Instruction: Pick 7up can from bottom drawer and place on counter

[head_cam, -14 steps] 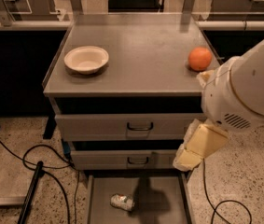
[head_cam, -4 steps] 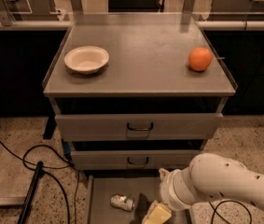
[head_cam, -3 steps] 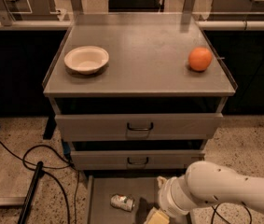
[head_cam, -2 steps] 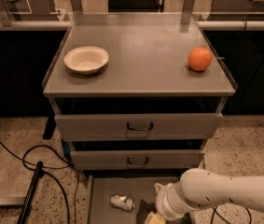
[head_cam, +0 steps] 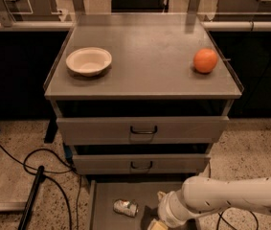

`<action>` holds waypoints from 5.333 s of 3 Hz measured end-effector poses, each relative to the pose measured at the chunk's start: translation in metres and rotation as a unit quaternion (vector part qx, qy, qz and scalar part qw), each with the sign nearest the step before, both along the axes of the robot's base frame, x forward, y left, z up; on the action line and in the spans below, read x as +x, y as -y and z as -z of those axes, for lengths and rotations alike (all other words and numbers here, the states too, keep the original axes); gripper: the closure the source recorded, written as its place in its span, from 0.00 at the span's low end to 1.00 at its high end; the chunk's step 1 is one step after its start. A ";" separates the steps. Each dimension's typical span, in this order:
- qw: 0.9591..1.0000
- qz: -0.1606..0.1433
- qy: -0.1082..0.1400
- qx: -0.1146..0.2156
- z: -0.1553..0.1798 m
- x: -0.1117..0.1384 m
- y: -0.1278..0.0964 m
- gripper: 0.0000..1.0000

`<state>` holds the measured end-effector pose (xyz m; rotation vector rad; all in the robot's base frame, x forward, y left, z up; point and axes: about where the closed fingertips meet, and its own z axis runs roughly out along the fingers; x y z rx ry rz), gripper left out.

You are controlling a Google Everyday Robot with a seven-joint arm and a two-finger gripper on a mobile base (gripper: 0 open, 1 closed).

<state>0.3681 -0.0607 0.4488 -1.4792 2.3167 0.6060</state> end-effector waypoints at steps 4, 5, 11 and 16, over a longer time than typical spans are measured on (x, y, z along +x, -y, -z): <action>0.999 0.035 0.008 0.029 0.104 0.053 -0.010 0.00; 0.995 0.074 0.026 0.064 0.137 0.071 -0.003 0.00; 0.996 0.047 0.034 0.062 0.211 0.111 -0.057 0.00; 0.994 0.070 0.046 0.068 0.281 0.132 -0.093 0.00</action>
Offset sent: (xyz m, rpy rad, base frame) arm 0.0516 0.0058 -0.1062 0.0313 -0.0023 0.0008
